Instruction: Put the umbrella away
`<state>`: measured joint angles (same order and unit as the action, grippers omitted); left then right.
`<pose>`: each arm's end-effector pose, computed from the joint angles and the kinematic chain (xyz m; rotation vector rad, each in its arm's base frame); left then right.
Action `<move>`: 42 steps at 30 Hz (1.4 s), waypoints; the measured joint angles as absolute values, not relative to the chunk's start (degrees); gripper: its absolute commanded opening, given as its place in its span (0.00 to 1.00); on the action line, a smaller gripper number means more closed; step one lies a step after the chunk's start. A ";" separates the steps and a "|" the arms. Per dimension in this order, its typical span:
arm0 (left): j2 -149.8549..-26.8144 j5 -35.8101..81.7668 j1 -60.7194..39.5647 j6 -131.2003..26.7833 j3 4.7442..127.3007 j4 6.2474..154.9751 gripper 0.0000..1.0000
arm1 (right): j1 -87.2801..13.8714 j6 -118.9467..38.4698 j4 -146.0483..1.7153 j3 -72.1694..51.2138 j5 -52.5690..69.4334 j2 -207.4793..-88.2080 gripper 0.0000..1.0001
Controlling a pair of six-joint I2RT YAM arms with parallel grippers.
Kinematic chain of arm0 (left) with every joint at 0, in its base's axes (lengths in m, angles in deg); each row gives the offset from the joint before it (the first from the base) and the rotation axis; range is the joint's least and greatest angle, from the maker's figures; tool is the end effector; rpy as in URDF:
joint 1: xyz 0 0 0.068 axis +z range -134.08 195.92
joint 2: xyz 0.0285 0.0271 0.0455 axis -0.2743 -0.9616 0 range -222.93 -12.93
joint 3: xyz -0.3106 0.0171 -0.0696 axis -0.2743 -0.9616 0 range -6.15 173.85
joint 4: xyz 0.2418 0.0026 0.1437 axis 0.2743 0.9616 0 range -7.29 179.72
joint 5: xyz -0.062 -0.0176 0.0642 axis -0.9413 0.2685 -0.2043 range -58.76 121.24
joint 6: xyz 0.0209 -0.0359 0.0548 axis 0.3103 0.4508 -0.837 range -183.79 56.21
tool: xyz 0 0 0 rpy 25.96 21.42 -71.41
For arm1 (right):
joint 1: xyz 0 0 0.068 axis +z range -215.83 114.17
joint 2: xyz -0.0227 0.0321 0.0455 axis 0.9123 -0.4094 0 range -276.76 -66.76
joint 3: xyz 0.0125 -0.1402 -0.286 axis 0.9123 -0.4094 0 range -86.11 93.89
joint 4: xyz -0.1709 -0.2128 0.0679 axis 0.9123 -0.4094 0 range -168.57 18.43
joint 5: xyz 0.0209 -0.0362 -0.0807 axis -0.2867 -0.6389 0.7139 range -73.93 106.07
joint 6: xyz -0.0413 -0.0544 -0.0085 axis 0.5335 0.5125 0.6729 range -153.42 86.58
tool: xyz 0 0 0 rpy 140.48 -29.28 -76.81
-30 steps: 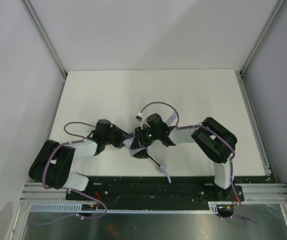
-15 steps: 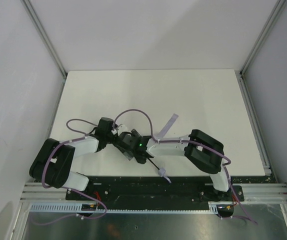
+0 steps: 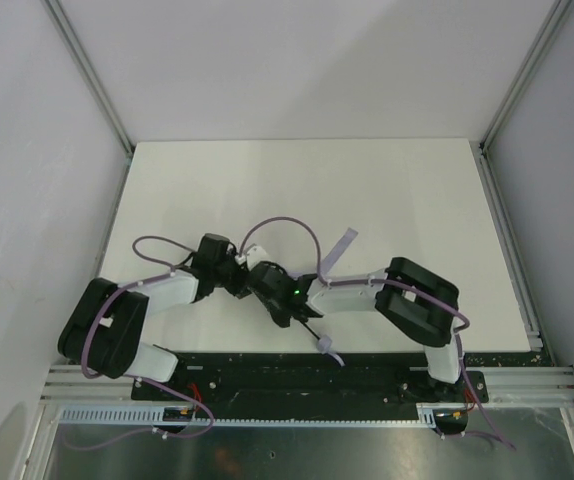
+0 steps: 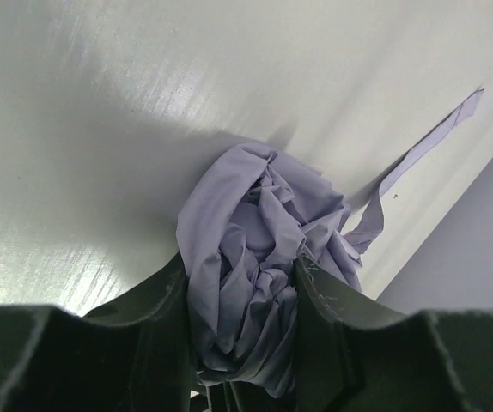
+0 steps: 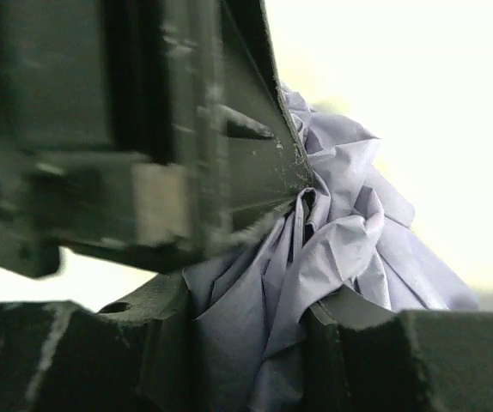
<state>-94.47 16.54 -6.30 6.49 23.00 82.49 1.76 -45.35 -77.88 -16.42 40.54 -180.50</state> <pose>0.2377 -0.1123 0.1463 -0.9972 2.5318 -0.9153 0.1958 0.4143 0.1606 -0.9328 2.1595 0.1498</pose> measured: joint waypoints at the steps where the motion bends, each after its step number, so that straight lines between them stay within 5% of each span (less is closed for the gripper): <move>1: -94.38 16.78 -6.36 6.38 23.26 83.01 0.48 | 0.76 -45.50 -74.93 -18.83 37.66 -179.53 0.00; 4: -93.31 17.63 -6.40 5.33 23.76 85.02 0.76 | -3.33 -46.94 -65.13 -25.25 26.47 -177.76 0.00; 8: -89.88 18.05 -5.99 3.54 23.85 87.91 0.96 | -9.82 -51.66 -51.85 -30.80 9.66 -178.07 0.00; 13: -86.14 18.01 -5.90 2.08 23.57 90.88 0.99 | -17.19 -61.48 -36.48 -34.08 -10.65 -182.57 0.00; 22: -88.56 15.14 -5.81 3.32 21.97 86.66 0.98 | -19.96 -71.29 -25.73 -35.41 -23.89 -187.36 0.00; 28: -93.96 11.25 -5.44 6.49 21.97 79.43 0.74 | -21.12 -73.78 -23.30 -36.20 -25.38 -187.73 0.00; 36: -95.95 10.57 -5.22 8.26 19.04 72.30 0.13 | -21.63 -74.61 -23.15 -36.64 -25.47 -187.27 0.00; 42: -97.09 8.89 -5.05 7.94 19.26 70.64 0.00 | -21.63 -72.97 -28.68 -36.51 -23.87 -184.82 0.38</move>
